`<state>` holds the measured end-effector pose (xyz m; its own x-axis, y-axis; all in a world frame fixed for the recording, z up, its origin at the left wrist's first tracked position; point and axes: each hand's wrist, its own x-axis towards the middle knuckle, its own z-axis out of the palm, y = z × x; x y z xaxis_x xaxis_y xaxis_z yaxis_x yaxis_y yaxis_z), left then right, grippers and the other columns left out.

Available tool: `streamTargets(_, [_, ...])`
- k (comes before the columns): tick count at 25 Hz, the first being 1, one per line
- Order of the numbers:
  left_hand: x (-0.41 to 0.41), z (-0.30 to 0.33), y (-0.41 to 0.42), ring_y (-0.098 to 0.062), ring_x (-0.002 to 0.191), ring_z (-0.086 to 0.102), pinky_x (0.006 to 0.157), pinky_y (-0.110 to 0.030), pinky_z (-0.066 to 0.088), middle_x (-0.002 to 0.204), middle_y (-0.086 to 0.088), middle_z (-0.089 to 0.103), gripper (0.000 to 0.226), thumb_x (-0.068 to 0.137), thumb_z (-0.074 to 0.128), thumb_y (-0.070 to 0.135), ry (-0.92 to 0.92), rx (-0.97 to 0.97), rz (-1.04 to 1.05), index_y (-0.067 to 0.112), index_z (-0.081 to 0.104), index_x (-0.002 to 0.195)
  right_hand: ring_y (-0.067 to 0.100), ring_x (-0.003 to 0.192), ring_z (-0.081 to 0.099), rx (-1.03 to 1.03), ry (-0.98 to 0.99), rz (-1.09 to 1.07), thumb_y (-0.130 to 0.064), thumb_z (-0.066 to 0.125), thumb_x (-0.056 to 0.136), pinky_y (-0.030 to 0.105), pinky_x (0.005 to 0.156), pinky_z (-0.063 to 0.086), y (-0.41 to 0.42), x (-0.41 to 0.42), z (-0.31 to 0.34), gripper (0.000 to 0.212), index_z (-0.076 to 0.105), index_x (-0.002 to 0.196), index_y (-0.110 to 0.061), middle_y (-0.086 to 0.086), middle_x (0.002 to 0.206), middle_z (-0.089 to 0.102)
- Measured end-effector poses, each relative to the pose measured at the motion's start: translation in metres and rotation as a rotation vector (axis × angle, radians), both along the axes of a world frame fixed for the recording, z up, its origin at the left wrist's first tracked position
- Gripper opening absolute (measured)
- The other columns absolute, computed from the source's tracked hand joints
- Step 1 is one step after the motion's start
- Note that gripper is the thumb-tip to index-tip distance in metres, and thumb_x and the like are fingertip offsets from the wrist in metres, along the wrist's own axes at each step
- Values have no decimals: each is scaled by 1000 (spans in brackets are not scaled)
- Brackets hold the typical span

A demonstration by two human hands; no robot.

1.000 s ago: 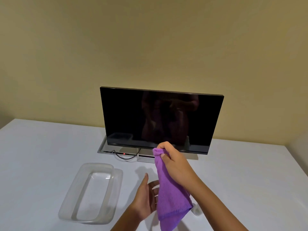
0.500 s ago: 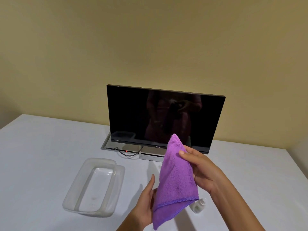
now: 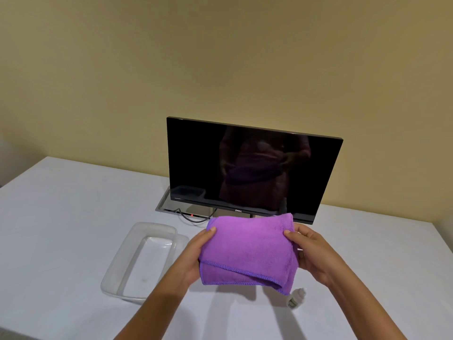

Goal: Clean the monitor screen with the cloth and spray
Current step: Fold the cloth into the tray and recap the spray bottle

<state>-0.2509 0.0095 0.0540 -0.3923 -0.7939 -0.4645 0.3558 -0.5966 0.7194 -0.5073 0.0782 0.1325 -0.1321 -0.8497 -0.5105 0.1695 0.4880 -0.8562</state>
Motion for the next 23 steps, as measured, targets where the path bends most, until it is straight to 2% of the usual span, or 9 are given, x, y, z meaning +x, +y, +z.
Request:
streamTargets(3, [3,13,-13,-27,95,65,74,-34,53,118,-20,65,37,86,67,25,-264,-119,-46,12,58,119,21,77,68,27,51,-4,-15,70,86,30,60,54,1,2,-6,40,53,121,-14,11,96,69])
streamTargets(6, [7,30,-20,-26,91,63,78,-37,52,112,-17,63,41,87,67,18,-428,-268,-78,31,45,119,29,94,66,-86,189,1,-5,75,80,36,77,56,0,0,-9,62,45,126,-34,16,107,64])
streamTargets(8, [12,42,-24,-22,97,63,81,-36,51,114,-11,63,45,85,69,13,-393,-404,-199,35,53,120,27,102,61,-157,286,98,-4,78,75,35,84,54,-3,-1,-7,60,55,122,-34,10,118,58])
streamTargets(11, [18,56,-30,-14,106,62,87,-28,53,121,3,62,54,70,79,11,-376,-497,-389,31,64,118,18,103,53,-180,584,275,-7,83,68,17,76,47,-7,1,-4,65,57,122,-31,-1,118,49])
streamTargets(13, [16,59,-31,-14,106,61,86,-26,53,118,7,60,58,67,80,12,-601,-591,-441,32,62,118,15,94,50,-257,917,334,-8,79,72,10,68,38,-9,4,-3,57,57,122,-26,-3,105,46])
streamTargets(16, [10,58,-28,-4,90,60,79,-24,50,102,10,63,33,74,73,17,-967,-867,-405,32,65,103,15,81,48,-404,1233,345,-14,73,77,19,65,34,-10,8,9,29,68,105,-17,-2,89,43])
streamTargets(19, [13,56,-29,-6,87,56,74,-18,43,102,0,54,16,79,71,25,-967,-885,-397,30,68,94,19,90,43,-463,1209,340,-20,77,72,24,75,34,-11,4,29,17,71,89,-21,-2,91,45])
streamTargets(21, [19,58,-32,-11,97,56,83,-20,44,111,-4,53,18,80,72,29,-826,-697,-542,26,71,97,17,92,49,-470,1029,368,-19,79,70,27,77,42,-13,1,45,18,66,80,-27,-5,94,51])
streamTargets(23, [23,60,-32,-15,102,59,91,-30,44,116,-6,61,29,81,70,29,-643,-548,-725,19,69,108,17,83,59,-453,756,368,-15,77,72,32,68,51,-17,2,59,23,59,83,-25,-6,87,59])
